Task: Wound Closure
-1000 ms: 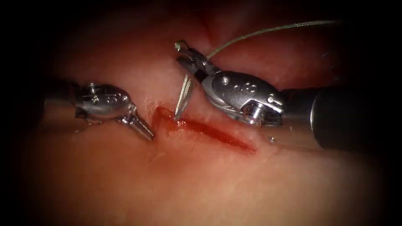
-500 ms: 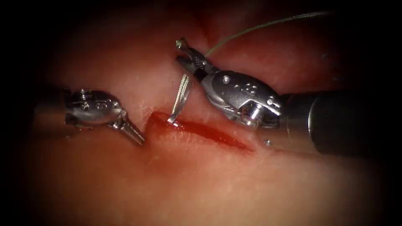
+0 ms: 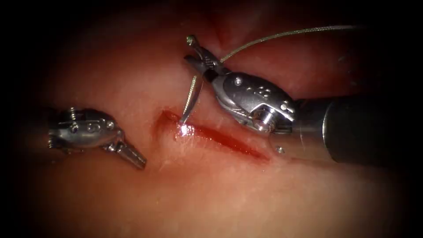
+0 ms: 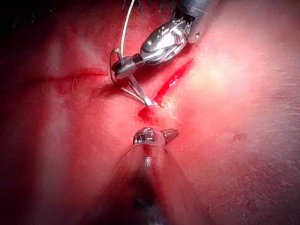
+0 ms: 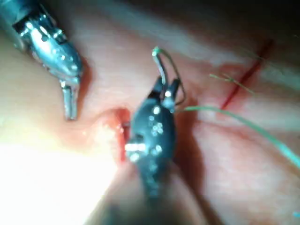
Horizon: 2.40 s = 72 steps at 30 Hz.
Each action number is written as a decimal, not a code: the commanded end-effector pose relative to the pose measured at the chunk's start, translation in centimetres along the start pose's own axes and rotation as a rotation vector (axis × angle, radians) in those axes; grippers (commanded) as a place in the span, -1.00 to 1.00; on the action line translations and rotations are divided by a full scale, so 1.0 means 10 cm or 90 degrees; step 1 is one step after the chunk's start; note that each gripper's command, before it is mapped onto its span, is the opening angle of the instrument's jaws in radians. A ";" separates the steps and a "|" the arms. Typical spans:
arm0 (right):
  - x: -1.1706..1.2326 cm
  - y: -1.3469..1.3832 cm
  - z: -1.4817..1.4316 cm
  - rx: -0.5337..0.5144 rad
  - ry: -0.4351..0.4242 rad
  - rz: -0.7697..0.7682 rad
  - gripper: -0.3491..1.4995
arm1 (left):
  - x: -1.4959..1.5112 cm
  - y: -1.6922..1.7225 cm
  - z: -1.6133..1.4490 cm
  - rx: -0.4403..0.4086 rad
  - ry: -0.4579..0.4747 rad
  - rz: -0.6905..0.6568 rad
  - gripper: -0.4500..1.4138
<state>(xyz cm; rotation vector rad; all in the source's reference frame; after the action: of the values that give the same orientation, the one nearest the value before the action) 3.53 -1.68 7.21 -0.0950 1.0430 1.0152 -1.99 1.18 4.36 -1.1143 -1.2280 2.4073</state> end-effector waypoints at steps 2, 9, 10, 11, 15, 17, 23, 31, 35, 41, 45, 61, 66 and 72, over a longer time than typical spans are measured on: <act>-0.001 0.000 0.006 0.006 0.001 0.000 -1.00 | -0.003 -0.011 0.010 0.000 -0.002 0.003 -0.87; -0.002 0.004 0.007 0.029 0.002 -0.001 -1.00 | -0.019 -0.029 0.017 0.008 -0.007 0.016 -0.87; -0.003 0.004 0.007 0.031 0.000 0.002 -1.00 | -0.021 -0.030 0.019 0.009 -0.007 0.016 -0.87; -0.004 0.004 0.008 0.033 -0.002 0.009 -1.00 | -0.022 -0.031 0.020 0.009 -0.008 0.013 -0.87; -0.009 0.005 0.009 0.036 -0.001 0.033 -1.00 | -0.026 -0.034 0.024 0.008 -0.011 0.015 -0.87; -0.012 0.006 0.011 0.038 -0.005 0.050 -1.00 | -0.026 -0.034 0.024 0.008 -0.011 0.015 -0.87; -0.017 0.004 0.014 0.048 -0.027 0.076 -1.00 | -0.027 -0.034 0.024 0.008 -0.011 0.016 -0.87; -0.020 0.001 0.018 0.058 -0.050 0.159 -1.00 | -0.028 -0.033 0.022 0.007 -0.011 0.017 -0.87; -0.020 0.001 0.018 0.058 -0.051 0.189 -1.00 | -0.029 -0.033 0.022 0.006 -0.011 0.017 -0.87; -0.021 0.003 0.018 0.060 -0.056 0.267 -1.00 | -0.030 -0.032 0.021 0.006 -0.012 0.017 -0.89; -0.023 0.002 0.018 0.062 -0.069 0.325 -1.00 | -0.031 -0.032 0.020 0.005 -0.012 0.018 -0.89; -0.031 -0.023 0.013 0.096 -0.126 0.396 -1.00 | -0.032 -0.031 0.018 0.004 -0.012 0.019 -0.89; -0.031 -0.026 0.011 0.092 -0.131 0.448 -1.00 | -0.033 -0.031 0.017 0.003 -0.013 0.019 -0.91; -0.033 -0.028 0.008 0.094 -0.139 0.533 -1.00 | -0.034 -0.031 0.016 0.003 -0.013 0.020 -0.91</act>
<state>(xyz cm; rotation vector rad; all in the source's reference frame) 3.67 -2.02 7.35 0.6151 0.9555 1.6510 -1.87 1.11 4.76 -1.1166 -1.2202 2.4479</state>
